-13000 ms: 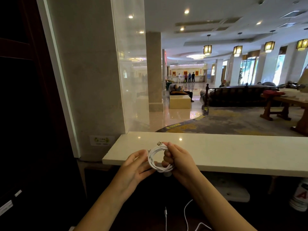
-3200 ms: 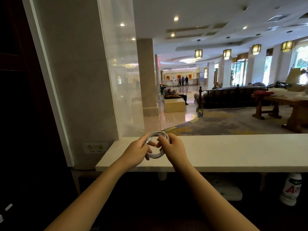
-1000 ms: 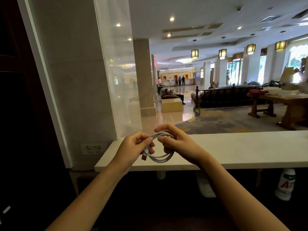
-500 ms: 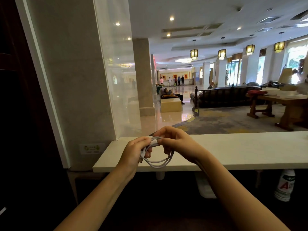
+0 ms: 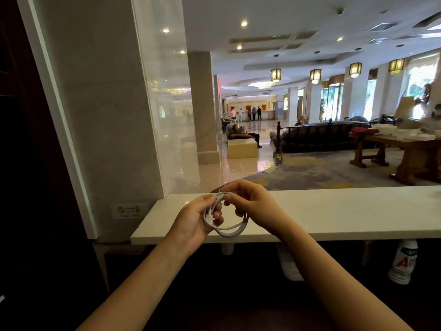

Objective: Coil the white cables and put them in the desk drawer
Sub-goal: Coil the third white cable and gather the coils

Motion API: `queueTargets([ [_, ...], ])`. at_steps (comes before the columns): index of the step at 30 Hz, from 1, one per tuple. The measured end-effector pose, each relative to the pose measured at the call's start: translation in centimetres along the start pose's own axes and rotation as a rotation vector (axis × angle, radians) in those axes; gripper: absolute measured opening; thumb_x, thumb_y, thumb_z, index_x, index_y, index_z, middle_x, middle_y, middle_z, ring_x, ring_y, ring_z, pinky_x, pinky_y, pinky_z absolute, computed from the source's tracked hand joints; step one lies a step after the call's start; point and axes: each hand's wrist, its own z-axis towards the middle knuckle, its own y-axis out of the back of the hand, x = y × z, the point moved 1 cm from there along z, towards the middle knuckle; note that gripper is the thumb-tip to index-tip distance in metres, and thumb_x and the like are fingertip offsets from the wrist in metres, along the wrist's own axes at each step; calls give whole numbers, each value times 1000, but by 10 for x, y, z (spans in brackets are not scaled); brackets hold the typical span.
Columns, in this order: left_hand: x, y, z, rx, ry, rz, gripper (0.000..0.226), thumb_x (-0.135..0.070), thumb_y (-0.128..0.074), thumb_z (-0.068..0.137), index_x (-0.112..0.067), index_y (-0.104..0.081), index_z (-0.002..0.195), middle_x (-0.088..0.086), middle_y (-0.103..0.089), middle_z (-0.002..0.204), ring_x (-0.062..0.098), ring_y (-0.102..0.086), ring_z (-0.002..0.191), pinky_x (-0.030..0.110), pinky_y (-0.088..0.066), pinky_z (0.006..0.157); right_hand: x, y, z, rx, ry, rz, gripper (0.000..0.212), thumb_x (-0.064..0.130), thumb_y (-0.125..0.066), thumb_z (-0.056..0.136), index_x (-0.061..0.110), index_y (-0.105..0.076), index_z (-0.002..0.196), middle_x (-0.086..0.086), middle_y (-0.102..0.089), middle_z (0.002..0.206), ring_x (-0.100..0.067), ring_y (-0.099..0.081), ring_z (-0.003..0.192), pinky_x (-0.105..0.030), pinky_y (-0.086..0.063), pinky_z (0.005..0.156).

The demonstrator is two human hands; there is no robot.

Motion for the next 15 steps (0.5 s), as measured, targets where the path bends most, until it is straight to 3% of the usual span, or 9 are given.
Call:
queueTargets([
  [6,1,1,-3,-23,-91,-54,17,-5,-44,93,-10,-56,103,8,-64,62,14,-50,56,25,-45,54,-6,-3,2,65,-48,11,15,19,-54,92,10,-63,100,4,-65,75,-8,-51,55,-26,-47,58],
  [12,10,3,-4,0,-86,-94,22,-10,-43,94,-17,-58,109,5,-70,65,16,-52,63,28,-46,65,-6,-2,1,59,-23,-15,7,18,-58,90,16,-65,91,3,-65,71,-11,-54,54,-25,-47,55],
  [15,15,5,-4,30,-117,-56,22,-10,-43,94,-16,-58,109,3,-67,65,12,-54,57,26,-47,60,-5,-1,0,58,-9,-80,8,17,-56,91,16,-63,87,7,-64,62,-9,-54,48,-21,-46,49],
])
